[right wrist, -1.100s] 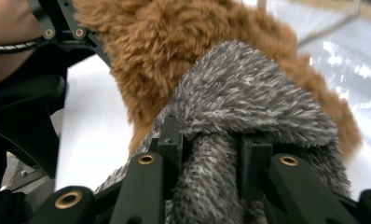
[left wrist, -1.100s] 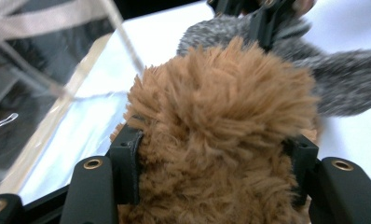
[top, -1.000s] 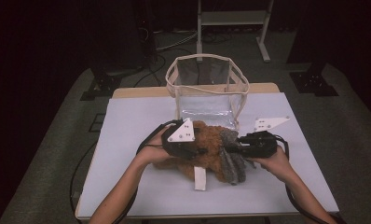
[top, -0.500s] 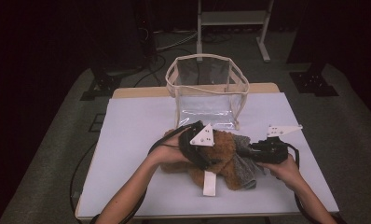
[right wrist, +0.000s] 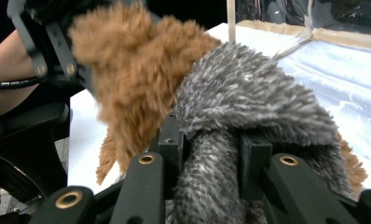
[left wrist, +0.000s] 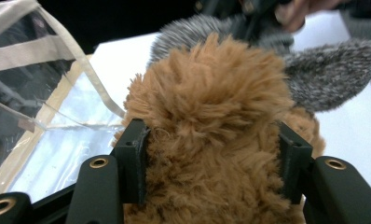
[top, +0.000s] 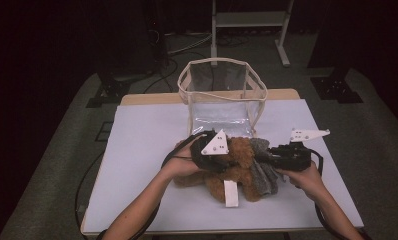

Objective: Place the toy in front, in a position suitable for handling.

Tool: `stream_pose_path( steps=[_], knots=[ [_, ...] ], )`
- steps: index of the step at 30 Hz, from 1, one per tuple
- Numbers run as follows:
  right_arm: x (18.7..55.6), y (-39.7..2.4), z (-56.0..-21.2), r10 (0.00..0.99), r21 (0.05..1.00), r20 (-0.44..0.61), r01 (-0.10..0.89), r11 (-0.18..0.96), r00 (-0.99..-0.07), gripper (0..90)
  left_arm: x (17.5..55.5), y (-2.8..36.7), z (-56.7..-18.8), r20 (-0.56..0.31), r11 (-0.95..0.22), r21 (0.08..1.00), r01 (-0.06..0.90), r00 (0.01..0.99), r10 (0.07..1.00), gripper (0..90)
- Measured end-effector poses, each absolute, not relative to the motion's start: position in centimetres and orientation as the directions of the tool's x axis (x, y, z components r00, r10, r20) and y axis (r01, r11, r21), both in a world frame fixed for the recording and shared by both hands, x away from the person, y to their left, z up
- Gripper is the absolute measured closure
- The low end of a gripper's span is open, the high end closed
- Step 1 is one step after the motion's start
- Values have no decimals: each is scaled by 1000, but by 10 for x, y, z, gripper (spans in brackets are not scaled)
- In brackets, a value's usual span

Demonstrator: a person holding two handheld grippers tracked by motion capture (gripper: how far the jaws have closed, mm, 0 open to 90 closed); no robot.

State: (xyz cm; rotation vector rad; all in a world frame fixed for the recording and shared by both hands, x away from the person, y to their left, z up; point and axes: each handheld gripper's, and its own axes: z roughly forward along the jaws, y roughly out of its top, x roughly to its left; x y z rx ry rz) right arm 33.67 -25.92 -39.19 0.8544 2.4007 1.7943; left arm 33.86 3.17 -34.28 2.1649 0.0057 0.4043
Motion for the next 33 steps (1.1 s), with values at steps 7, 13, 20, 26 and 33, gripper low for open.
stream_pose_path(
  steps=[7, 13, 20, 26, 33],
  knots=[
    [326, -270, -421, 482, 833, 307, 477, 280, -820, 672, 338, 30, -345, 274, -591, 795, -139, 951, 144, 425],
    [329, -276, -389, 488, 887, 255, 403, 226, -835, 671, 330, 21, -335, 277, -594, 788, -164, 955, 103, 431],
    [340, -275, -388, 516, 884, 232, 400, 242, -825, 671, 332, 20, -334, 259, -580, 801, -149, 959, 111, 452],
    [339, -285, -418, 539, 835, 291, 485, 259, -791, 671, 332, 10, -342, 265, -595, 787, -162, 960, 90, 407],
    [323, -324, -408, 627, 809, 198, 487, 330, -753, 666, 329, 21, -336, 261, -587, 793, -162, 961, 88, 316]
  ],
)
